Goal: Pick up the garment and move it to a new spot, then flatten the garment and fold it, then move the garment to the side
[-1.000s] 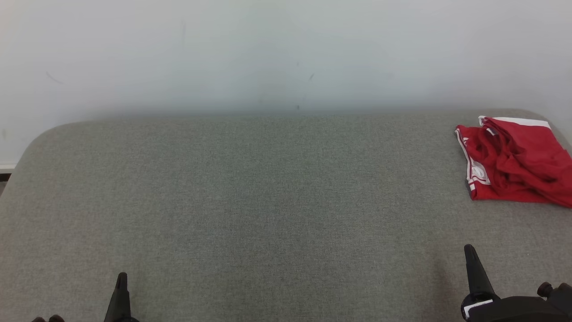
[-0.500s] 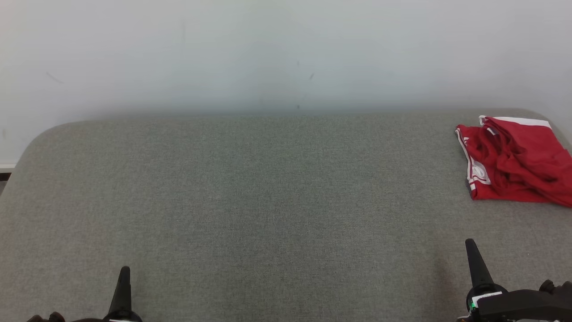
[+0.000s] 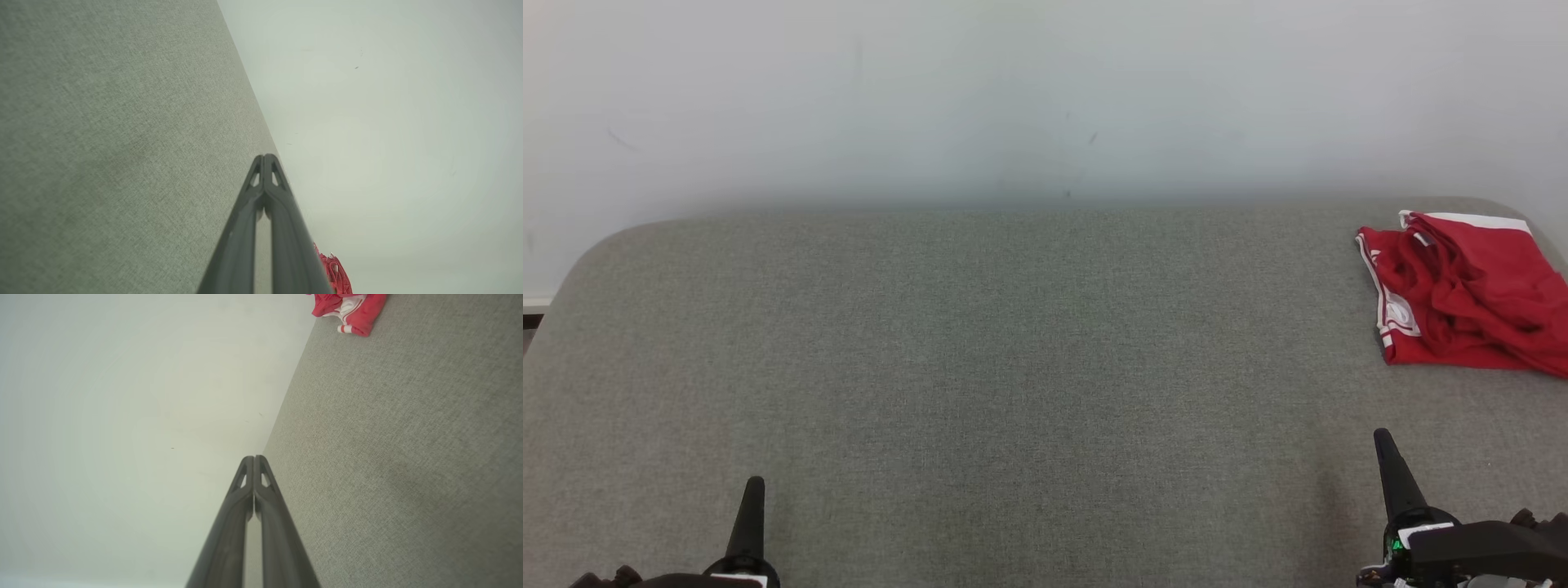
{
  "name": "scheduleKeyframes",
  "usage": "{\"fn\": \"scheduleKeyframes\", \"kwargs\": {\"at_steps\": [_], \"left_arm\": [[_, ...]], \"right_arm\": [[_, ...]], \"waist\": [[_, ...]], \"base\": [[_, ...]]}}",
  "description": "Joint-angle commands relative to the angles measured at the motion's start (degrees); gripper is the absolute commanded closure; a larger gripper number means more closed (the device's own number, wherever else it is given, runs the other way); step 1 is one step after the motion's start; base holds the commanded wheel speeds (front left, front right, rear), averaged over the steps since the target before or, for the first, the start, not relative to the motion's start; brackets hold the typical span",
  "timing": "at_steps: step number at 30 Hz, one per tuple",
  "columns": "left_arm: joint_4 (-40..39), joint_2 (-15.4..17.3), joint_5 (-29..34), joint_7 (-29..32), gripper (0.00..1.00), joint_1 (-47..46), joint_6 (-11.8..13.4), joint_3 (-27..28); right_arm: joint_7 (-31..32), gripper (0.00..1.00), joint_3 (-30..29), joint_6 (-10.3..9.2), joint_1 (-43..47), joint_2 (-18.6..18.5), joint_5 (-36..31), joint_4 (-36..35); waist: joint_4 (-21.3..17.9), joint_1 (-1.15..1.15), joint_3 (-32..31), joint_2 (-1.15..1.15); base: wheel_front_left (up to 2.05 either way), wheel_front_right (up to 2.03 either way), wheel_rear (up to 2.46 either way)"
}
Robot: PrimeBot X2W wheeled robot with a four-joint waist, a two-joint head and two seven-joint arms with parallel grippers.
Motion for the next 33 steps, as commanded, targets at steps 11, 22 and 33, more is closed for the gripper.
{"fn": "scheduleKeyframes", "kwargs": {"at_steps": [11, 22, 33], "left_arm": [[0.16, -0.45, -5.96, 1.53, 1.00, -1.88, -0.59, 0.73], [0.56, -0.84, -10.46, 2.73, 1.00, -2.49, -1.12, 1.16], [0.86, -1.14, -14.36, 3.72, 1.00, -3.17, -1.37, 1.51]], "right_arm": [[1.35, 1.00, -0.84, -0.09, -1.49, 0.30, 5.91, 0.11], [2.49, 1.00, -1.40, -0.10, -2.14, 0.51, 10.38, 0.51], [3.38, 1.00, -1.90, -0.11, -2.64, 0.70, 14.23, 0.82]], "waist": [[0.03, 0.00, 0.07, 0.00], [0.05, 0.00, 0.15, 0.00], [0.08, 0.00, 0.21, 0.00]], "base": [[0.00, 0.00, 0.00], [0.00, 0.00, 0.00], [0.00, 0.00, 0.00]]}}
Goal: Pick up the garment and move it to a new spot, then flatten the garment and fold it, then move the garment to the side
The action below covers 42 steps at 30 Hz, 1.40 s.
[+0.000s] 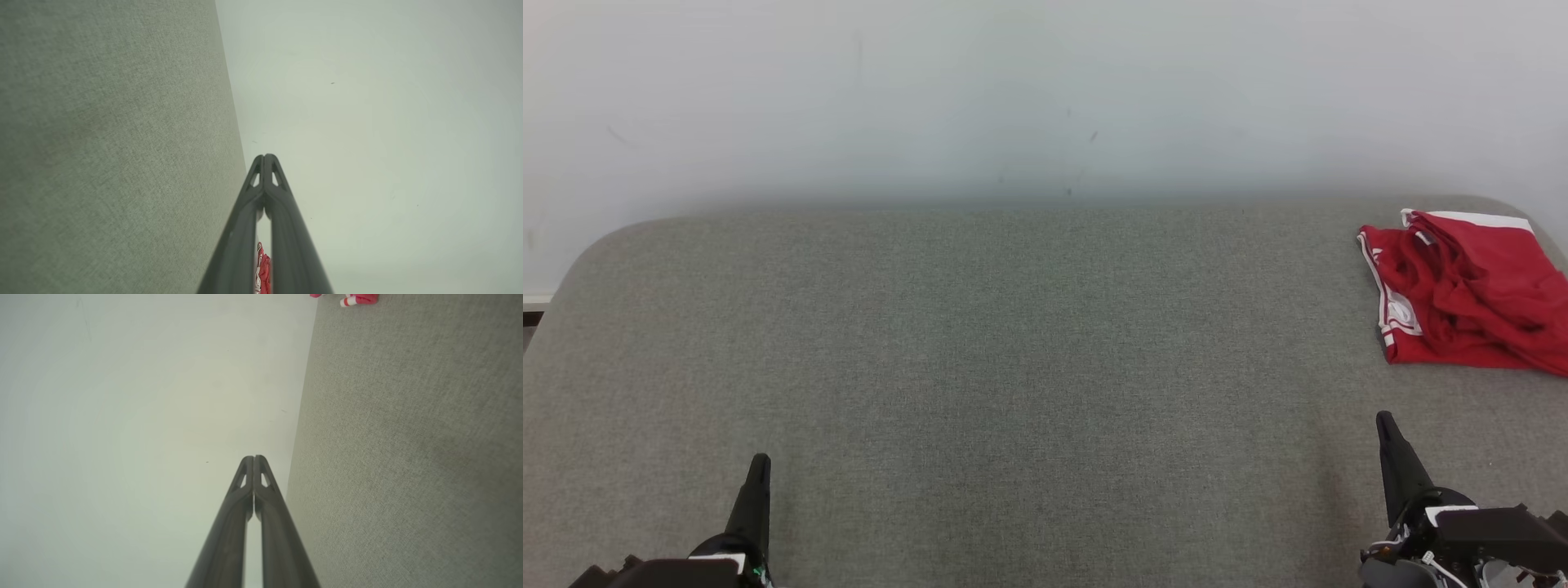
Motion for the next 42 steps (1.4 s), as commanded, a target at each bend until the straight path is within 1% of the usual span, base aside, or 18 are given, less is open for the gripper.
{"fn": "scheduleKeyframes", "kwargs": {"at_steps": [1, 9, 42], "left_arm": [[0.07, -0.16, -0.94, 0.31, 1.00, -0.78, -0.33, 0.23], [0.31, -0.40, -3.76, 1.03, 1.00, -1.19, -0.52, 0.52], [0.26, -0.38, -3.59, 0.92, 1.00, -1.15, -0.50, 0.46]], "right_arm": [[0.40, 1.00, -0.21, -0.11, -0.42, 0.17, 0.79, 0.00], [1.04, 1.00, -0.58, -0.12, -0.89, 0.32, 3.60, 0.27], [1.20, 1.00, -0.84, -0.11, -0.89, 0.48, 3.13, 0.26]], "waist": [[0.00, 0.00, 0.00, 0.00], [0.02, 0.00, 0.06, 0.00], [0.02, 0.00, 0.06, 0.00]], "base": [[0.00, 0.00, 0.00], [0.00, 0.00, 0.00], [0.00, 0.00, 0.00]]}}
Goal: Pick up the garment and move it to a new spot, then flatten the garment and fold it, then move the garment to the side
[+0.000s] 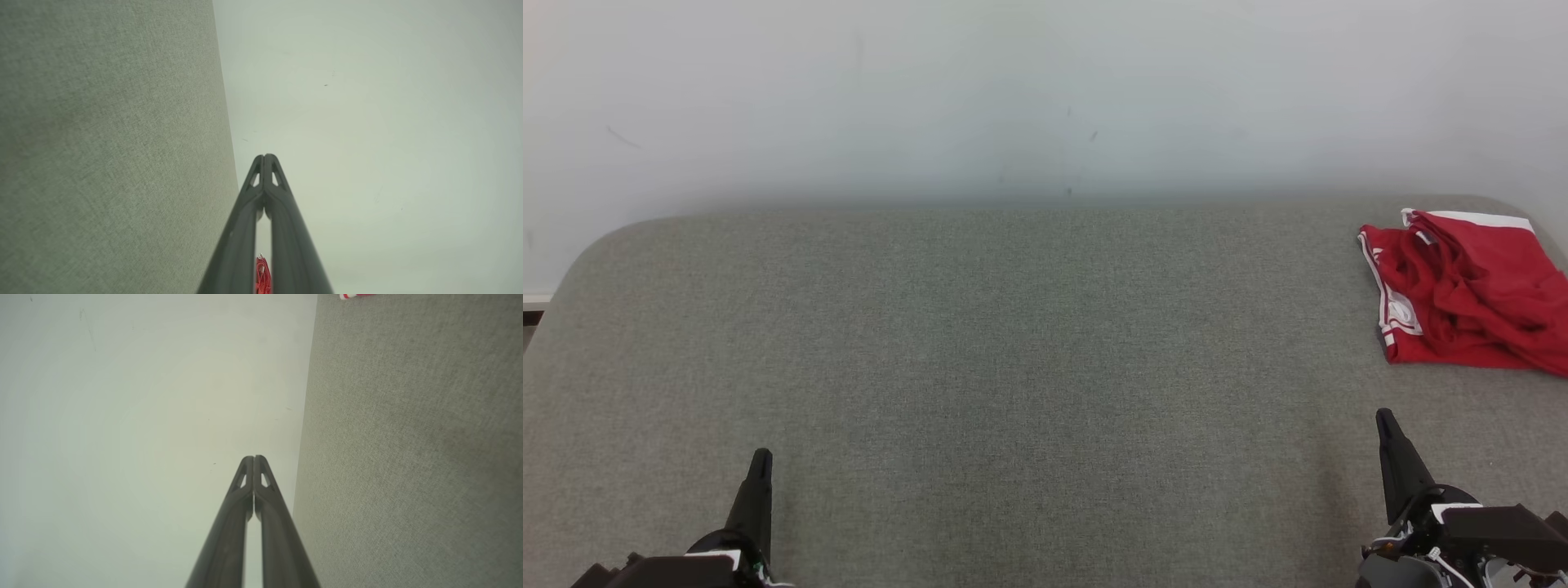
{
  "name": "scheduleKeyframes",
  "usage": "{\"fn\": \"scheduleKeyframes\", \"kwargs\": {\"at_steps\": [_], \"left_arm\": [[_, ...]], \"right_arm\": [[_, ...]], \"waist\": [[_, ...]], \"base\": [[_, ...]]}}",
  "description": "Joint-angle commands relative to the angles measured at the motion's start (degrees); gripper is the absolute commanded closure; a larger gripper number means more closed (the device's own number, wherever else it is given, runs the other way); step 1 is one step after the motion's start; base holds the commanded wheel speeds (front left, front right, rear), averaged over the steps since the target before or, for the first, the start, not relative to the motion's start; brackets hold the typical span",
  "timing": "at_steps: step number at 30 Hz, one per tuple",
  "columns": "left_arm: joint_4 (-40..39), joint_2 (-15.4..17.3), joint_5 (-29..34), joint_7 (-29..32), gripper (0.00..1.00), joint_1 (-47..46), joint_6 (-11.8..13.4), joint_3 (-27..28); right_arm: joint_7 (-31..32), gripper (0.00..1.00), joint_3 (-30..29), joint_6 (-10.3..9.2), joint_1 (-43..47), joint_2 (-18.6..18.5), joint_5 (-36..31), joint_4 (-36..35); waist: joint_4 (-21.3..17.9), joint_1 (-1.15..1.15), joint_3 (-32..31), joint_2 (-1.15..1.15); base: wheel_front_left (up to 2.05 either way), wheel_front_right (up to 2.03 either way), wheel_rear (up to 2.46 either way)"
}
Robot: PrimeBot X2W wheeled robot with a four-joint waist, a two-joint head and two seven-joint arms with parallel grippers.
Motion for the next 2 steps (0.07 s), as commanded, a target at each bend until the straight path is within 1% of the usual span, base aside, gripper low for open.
{"fn": "scheduleKeyframes", "kwargs": {"at_steps": [1, 2], "left_arm": [[0.01, -0.13, -0.24, 0.01, 1.00, -0.52, -0.09, 0.14], [0.00, -0.13, -0.24, 0.01, 1.00, -0.52, -0.09, 0.13]], "right_arm": [[0.10, 1.00, -0.14, -0.10, -0.40, 0.09, -0.06, 0.01], [0.11, 1.00, -0.14, -0.10, -0.41, 0.10, -0.07, 0.04]], "waist": [[0.00, 0.00, 0.00, -0.01], [0.00, 0.00, 0.00, -0.01]], "base": [[0.00, 0.00, 0.00], [0.00, 0.00, 0.00]]}}
